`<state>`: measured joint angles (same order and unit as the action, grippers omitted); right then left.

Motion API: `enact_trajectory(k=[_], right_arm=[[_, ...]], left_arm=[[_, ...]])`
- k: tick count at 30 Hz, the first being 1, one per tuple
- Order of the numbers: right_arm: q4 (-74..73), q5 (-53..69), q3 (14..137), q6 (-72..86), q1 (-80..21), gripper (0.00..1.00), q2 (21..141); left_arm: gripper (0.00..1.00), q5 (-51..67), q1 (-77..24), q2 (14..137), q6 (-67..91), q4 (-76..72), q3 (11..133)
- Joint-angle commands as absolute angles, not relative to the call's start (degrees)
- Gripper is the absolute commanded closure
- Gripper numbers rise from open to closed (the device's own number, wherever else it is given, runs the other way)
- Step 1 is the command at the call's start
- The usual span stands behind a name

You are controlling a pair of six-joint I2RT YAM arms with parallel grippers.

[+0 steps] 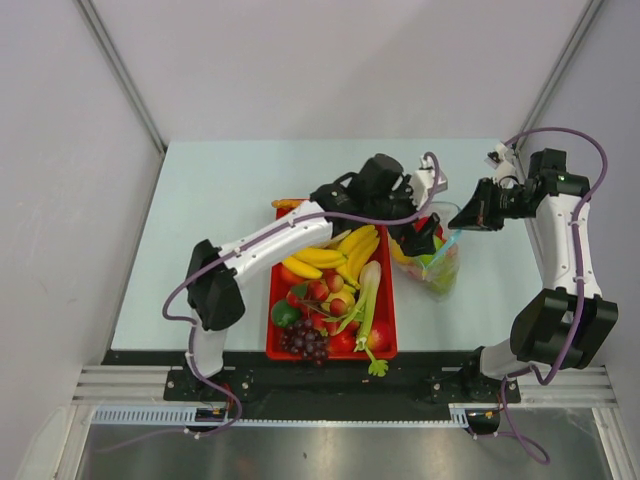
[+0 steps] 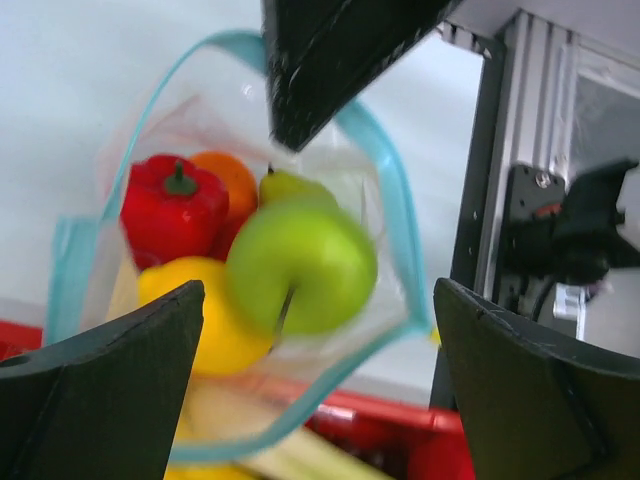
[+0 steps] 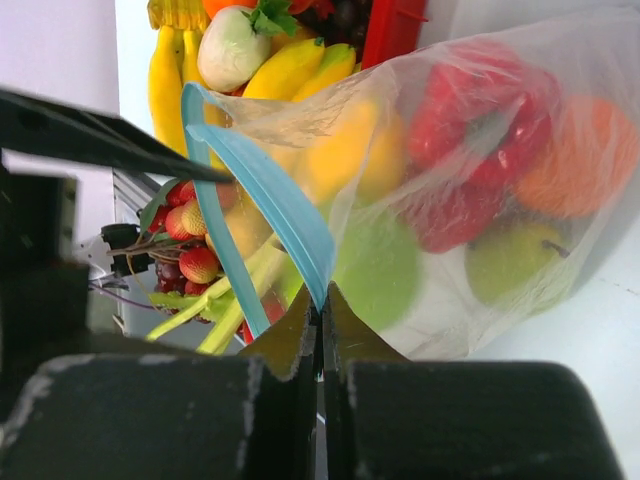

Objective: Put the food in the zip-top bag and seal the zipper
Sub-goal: Place the fake fruit in the zipper food storage bag, then pick up the fake fruit from the bin.

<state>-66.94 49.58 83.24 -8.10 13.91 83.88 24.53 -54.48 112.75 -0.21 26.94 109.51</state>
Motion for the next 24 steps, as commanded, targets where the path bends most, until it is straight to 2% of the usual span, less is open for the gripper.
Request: enact_trajectory(k=[1, 5, 9, 12, 13, 16, 18, 24], right_arm=[[-68.82, 51.85, 83.67, -12.13, 14.94, 1.00, 83.58], [-69.17, 52.47, 83.76, -13.62, 15.38, 1.00, 84.29], [-69.87, 53.00, 83.85, -15.47, 15.29, 1.00, 84.90], [-69.96, 52.91, 83.85, -15.91, 15.29, 1.00, 84.82], [-69.96, 52.56, 83.93, -16.00, 15.29, 1.00, 84.90], [-70.49, 51.77, 84.29, -16.52, 15.29, 1.00, 84.38], [-70.84, 51.51, 84.29, -17.05, 15.29, 1.00, 84.03], [-71.72, 51.15, 84.29, -17.93, 15.21, 1.00, 83.58]], left_arm=[[0.00, 38.04, -47.74, 103.81, -7.46, 33.13, 107.42], [0.00, 49.81, -43.69, 99.68, -18.49, 36.29, 103.02], [0.00, 48.61, -43.86, 96.60, -29.87, 34.73, 98.80], [0.07, 48.69, -43.95, 96.76, -37.24, 34.53, 97.99], [0.12, 48.60, -44.29, 96.94, -39.70, 35.59, 98.96], [0.20, 49.92, -44.47, 97.47, -54.02, 47.16, 102.29], [0.20, 50.62, -44.47, 95.02, -61.76, 56.22, 101.87], [0.19, 49.66, -44.47, 81.86, -74.18, 68.11, 89.49]])
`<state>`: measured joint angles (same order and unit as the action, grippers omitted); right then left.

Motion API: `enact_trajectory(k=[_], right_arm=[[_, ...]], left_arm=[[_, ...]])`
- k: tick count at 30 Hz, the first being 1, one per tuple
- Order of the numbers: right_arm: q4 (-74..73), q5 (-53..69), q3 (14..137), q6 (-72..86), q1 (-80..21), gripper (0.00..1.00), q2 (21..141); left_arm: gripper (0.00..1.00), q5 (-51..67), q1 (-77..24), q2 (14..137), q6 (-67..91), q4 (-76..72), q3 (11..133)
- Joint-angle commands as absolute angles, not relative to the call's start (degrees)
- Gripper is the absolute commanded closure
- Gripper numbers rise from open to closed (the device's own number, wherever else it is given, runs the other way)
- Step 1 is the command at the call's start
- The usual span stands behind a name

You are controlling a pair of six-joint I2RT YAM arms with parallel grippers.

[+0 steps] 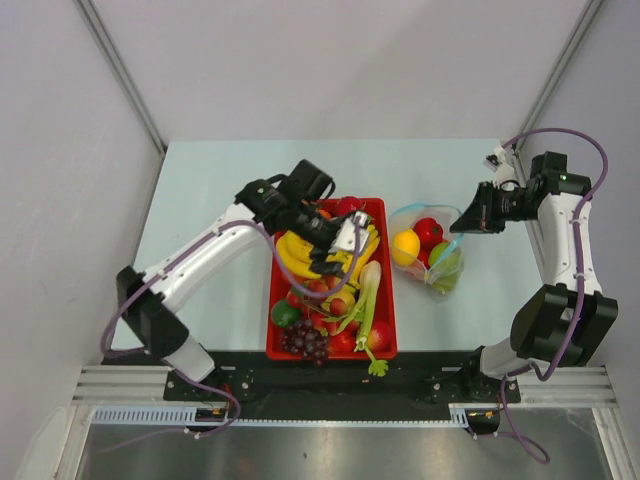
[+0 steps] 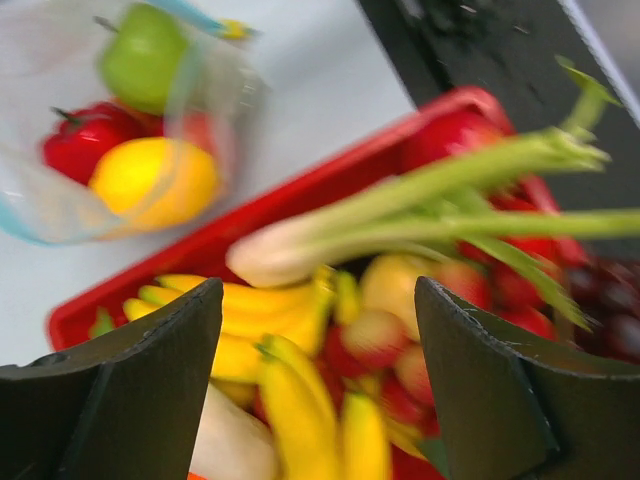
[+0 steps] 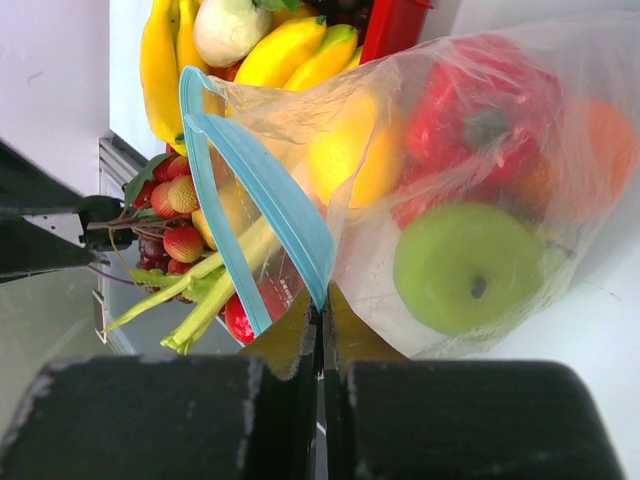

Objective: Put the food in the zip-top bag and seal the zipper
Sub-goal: Pick up the fake fruit from the bin.

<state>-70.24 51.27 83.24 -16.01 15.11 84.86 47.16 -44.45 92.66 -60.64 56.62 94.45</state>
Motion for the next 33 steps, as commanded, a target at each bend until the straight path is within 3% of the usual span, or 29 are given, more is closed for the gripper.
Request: enact_trajectory(k=[1, 11, 15, 20, 25, 33], right_arm=[[-71.81, 51.33, 84.29, -18.02, 15.21, 1.00, 83.58], [-72.69, 50.89, 84.20, -18.46, 14.59, 1.00, 83.32], [-72.60, 50.89, 84.11, -18.46, 14.24, 1.00, 83.67], [-72.25, 50.98, 84.02, -17.84, 13.27, 1.00, 84.46], [-72.51, 50.63, 84.02, -17.23, 12.66, 1.00, 84.11], [-74.27, 50.27, 82.79, -18.63, 12.39, 1.00, 84.11]], left_arm=[[0.19, 49.31, -44.39, 80.70, -73.92, 68.46, 87.38], [0.23, 46.50, -42.45, 69.18, -67.24, 70.58, 75.95], [0.29, 46.93, -42.71, 63.21, -68.03, 69.88, 71.03], [0.30, 42.38, -49.47, 60.12, -67.60, 68.56, 66.10], [0.22, 32.03, -58.08, 57.48, -56.72, 53.31, 57.32], [0.08, 23.91, -65.12, 56.95, -53.44, 41.05, 46.42]])
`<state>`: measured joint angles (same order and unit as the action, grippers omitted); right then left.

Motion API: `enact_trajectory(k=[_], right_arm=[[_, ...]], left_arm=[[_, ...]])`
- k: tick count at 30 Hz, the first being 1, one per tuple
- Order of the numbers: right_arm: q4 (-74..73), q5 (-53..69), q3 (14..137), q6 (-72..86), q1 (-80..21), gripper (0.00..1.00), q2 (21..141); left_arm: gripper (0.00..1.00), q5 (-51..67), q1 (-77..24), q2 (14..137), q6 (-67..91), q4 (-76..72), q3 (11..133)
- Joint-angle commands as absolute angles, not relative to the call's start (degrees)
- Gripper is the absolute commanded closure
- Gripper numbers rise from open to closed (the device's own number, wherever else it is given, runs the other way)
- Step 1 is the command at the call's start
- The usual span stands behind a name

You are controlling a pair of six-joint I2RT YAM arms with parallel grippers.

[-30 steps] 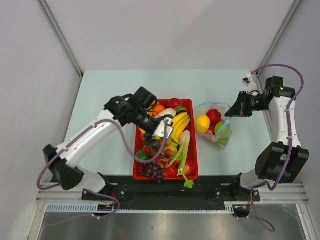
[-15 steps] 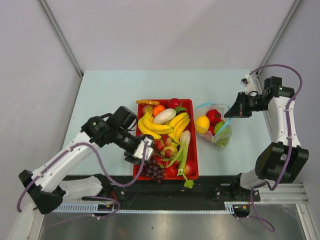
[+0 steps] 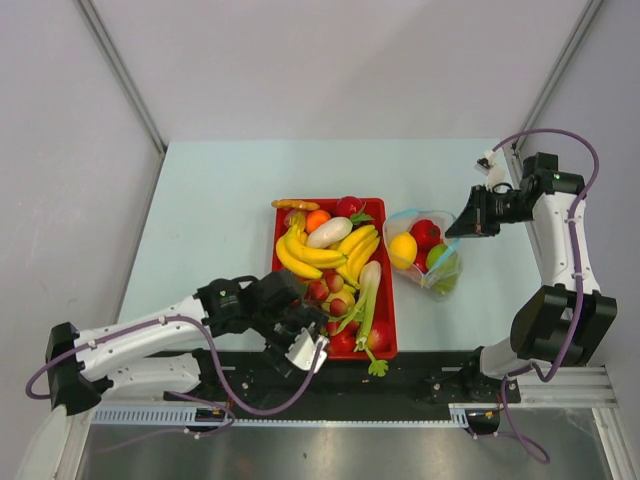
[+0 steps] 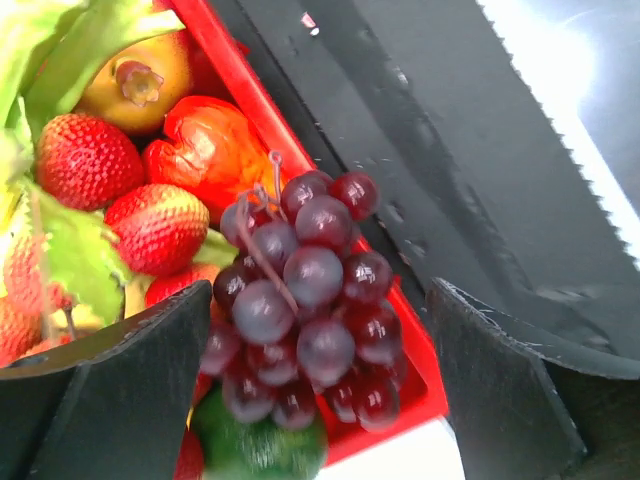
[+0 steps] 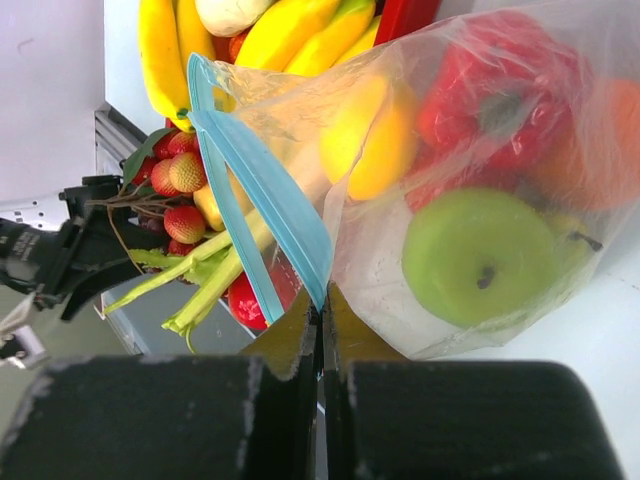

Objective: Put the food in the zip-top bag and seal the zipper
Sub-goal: Pick up the fake fruit from the bin.

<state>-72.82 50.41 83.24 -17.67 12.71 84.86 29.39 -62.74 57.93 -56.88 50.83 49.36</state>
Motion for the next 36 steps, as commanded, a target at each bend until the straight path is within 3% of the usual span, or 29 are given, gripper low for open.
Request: enact_trajectory(k=[1, 4, 7, 8, 10, 11, 16, 17, 23, 31, 36], right_arm=[[-74.27, 50.27, 82.62, -18.63, 12.39, 1.00, 83.94], [-74.62, 49.92, 82.62, -19.07, 12.39, 1.00, 83.50], [-74.79, 49.57, 82.62, -19.16, 12.39, 1.00, 82.88], [-74.79, 49.48, 82.62, -19.25, 12.39, 1.00, 82.97], [-74.97, 49.57, 82.44, -19.16, 12.39, 1.00, 82.88], [-74.88, 49.66, 82.44, -18.99, 12.39, 1.00, 82.88], [-74.88, 49.92, 82.44, -18.90, 12.39, 1.00, 82.62], [-74.88, 49.92, 82.44, -19.07, 12.39, 1.00, 82.70], [-75.06, 50.27, 82.44, -19.25, 12.39, 1.00, 82.88], [-76.02, 51.41, 82.53, -21.44, 12.30, 1.00, 83.23], [-76.47, 51.50, 82.53, -22.15, 12.30, 1.00, 82.27]], left_arm=[[0.08, 23.82, -65.39, 58.00, -54.48, 40.96, 46.23], [0.16, 23.29, -65.83, 58.62, -55.28, 40.52, 45.18], [0.32, 23.73, -66.27, 57.75, -55.98, 41.57, 45.26], [0.41, 23.90, -66.27, 57.05, -55.99, 42.09, 45.61], [0.50, 24.52, -66.36, 56.60, -56.25, 44.72, 47.19], [0.60, 25.04, -66.36, 56.51, -56.60, 46.22, 47.98], [0.86, 28.82, -66.36, 54.85, -57.65, 53.26, 54.75], [0.98, 29.00, -66.44, 54.50, -57.74, 53.96, 55.63], [1.00, 31.55, -66.36, 53.52, -58.27, 58.35, 64.76], [1.00, 32.87, -64.87, 62.39, -68.54, 72.59, 89.18], [1.00, 33.92, -60.04, 73.55, -68.47, 65.68, 104.48]])
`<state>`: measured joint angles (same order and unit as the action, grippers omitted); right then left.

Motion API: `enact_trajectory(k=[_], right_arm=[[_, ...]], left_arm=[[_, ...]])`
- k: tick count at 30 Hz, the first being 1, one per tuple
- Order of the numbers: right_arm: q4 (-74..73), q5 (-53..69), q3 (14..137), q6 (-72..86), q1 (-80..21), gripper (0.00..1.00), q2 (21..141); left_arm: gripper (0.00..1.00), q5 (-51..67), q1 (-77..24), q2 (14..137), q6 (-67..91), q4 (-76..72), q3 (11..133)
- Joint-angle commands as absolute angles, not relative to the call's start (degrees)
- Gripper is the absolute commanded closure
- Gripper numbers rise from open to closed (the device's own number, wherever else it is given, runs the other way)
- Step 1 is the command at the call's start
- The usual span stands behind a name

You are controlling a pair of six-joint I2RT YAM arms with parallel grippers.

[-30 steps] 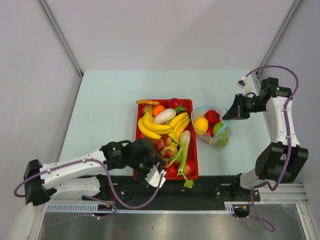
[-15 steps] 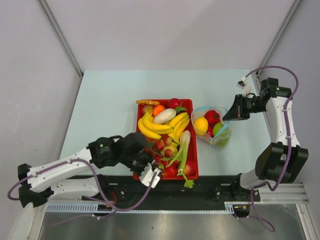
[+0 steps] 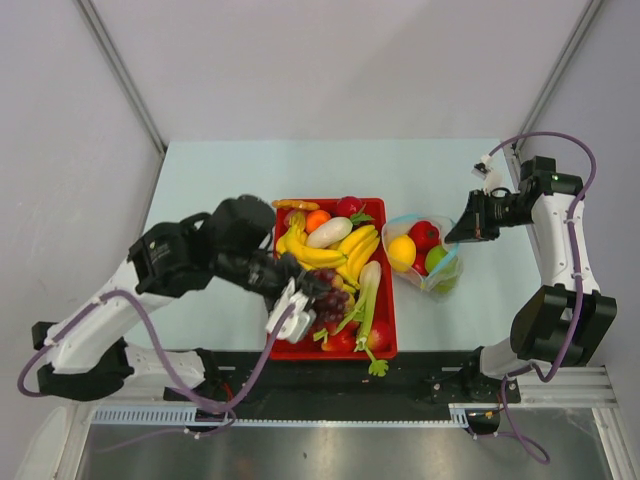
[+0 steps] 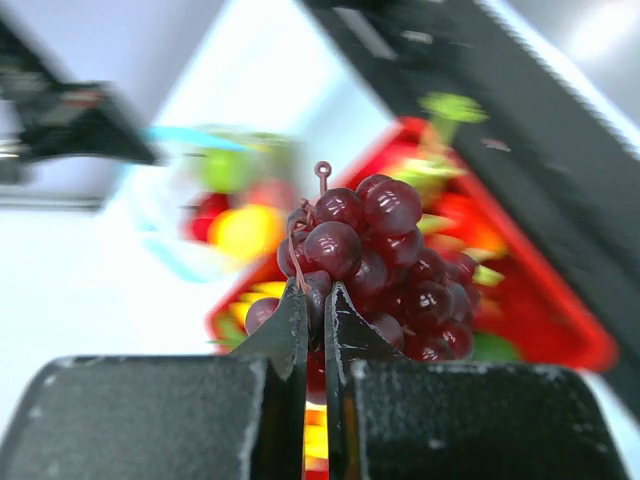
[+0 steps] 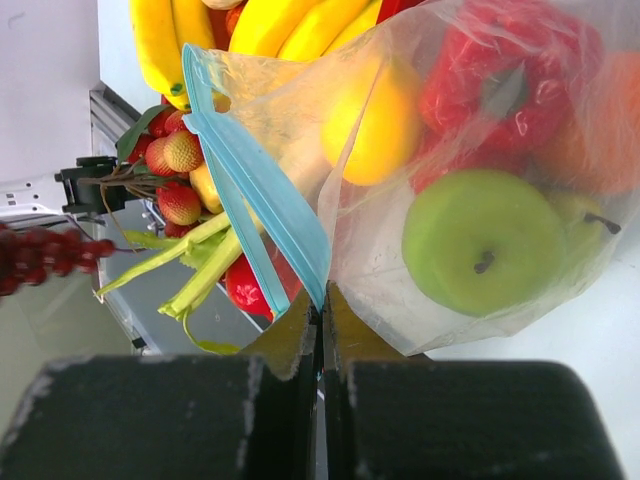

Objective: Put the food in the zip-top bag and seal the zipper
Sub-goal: Pick up the fake fruit from the bin, then place the fake fruit in the zipper food storage bag.

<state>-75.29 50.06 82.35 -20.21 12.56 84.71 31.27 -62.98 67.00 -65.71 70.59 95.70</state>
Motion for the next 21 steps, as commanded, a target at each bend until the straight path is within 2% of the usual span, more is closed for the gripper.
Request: enact_trajectory(k=[1, 4, 5, 7, 11, 17, 21], right_arm=[[-76.46, 51.68, 82.53, -22.24, 12.30, 1.00, 82.27], [-75.94, 52.47, 82.53, -22.15, 12.30, 1.00, 82.09], [-75.68, 52.47, 82.53, -21.71, 12.30, 1.00, 82.09], [-75.67, 53.87, 82.62, -21.18, 12.57, 1.00, 82.44], [-77.17, 57.12, 82.53, -20.22, 13.27, 1.00, 84.02], [-77.34, 61.69, 83.32, -19.07, 16.43, 1.00, 86.74], [-78.75, 62.93, 83.93, -20.74, 17.75, 1.00, 87.54]], left_arm=[[1.00, 33.66, -59.68, 74.70, -66.81, 62.35, 105.63], [1.00, 31.57, -58.80, 78.21, -59.52, 44.00, 104.77], [1.00, 29.90, -58.89, 78.92, -54.98, 31.94, 102.59], [1.00, 24.90, -58.80, 82.16, -50.65, 20.88, 101.34], [1.00, 22.85, -58.80, 87.79, -42.13, 0.07, 99.07], [1.00, 19.70, -58.80, 93.69, -38.07, -18.16, 89.95], [1.00, 19.43, -58.80, 94.31, -37.88, -23.63, 81.75]])
